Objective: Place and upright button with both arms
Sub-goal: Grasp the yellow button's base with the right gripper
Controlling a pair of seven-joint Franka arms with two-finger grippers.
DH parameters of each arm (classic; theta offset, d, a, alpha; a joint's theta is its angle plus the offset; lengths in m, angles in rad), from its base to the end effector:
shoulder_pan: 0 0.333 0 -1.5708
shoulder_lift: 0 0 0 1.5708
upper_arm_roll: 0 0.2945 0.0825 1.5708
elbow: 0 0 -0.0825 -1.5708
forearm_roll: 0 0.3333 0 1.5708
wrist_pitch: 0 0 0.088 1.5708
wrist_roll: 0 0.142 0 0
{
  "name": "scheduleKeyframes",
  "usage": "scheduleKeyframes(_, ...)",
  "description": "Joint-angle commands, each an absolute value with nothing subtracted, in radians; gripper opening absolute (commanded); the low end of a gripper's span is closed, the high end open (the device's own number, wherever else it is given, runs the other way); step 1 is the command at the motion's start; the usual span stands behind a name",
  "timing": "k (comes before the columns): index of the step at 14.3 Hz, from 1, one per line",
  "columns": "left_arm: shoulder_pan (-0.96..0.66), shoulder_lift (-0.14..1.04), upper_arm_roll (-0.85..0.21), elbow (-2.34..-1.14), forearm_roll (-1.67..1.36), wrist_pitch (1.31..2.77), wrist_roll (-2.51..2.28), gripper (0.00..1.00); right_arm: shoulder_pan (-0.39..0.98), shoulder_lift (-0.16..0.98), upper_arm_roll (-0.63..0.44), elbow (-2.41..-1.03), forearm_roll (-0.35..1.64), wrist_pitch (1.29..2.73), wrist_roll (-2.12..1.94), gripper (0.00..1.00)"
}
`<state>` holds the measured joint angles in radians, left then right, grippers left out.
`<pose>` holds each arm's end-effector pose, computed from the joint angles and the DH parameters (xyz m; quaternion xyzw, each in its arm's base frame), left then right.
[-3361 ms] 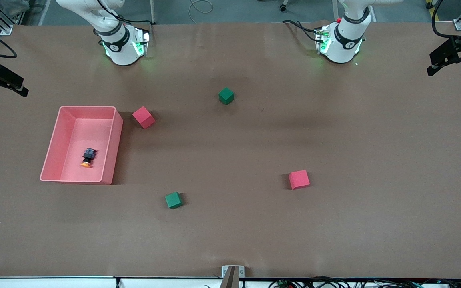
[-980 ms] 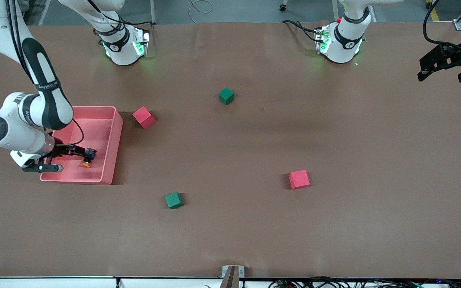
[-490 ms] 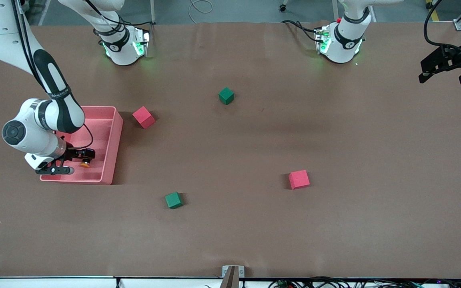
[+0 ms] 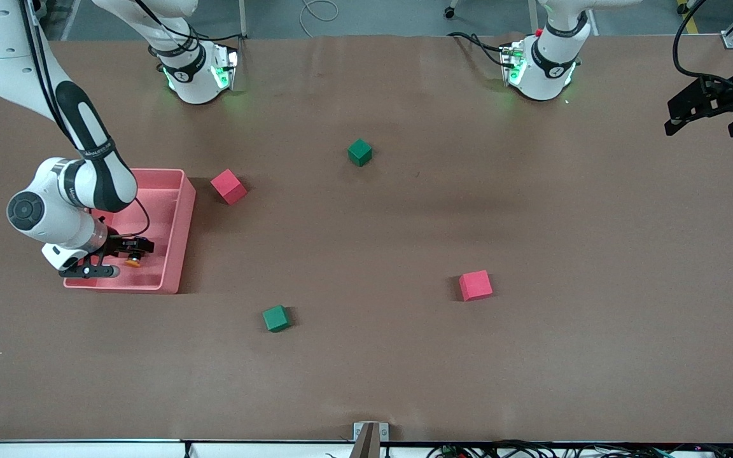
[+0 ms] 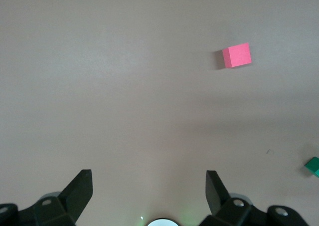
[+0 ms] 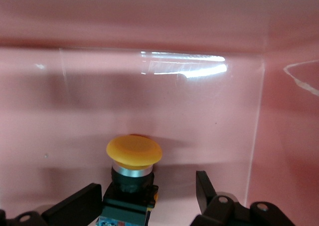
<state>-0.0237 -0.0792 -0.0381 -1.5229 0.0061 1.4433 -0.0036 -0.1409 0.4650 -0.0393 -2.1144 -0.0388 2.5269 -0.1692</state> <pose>0.4662 -0.0287 0.6151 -0.9996 0.0286 0.0001 0.0045 0.5249 -0.0966 0.1750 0.9994 0.0125 -0.0292 0.0148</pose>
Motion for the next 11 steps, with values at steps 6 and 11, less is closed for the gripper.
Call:
scheduleKeyframes(6,-0.026,-0.077,-0.044,-1.516,0.017,1.448,-0.017,1.0,-0.144,0.436,-0.034,-2.04,-0.026,2.362,-0.19,0.86)
scheduleKeyframes(11,-0.028,-0.071,-0.044,-1.516,0.017,1.448,-0.017,1.0,-0.123,0.445,-0.034,-2.042,0.032,2.376,-0.193,0.86)
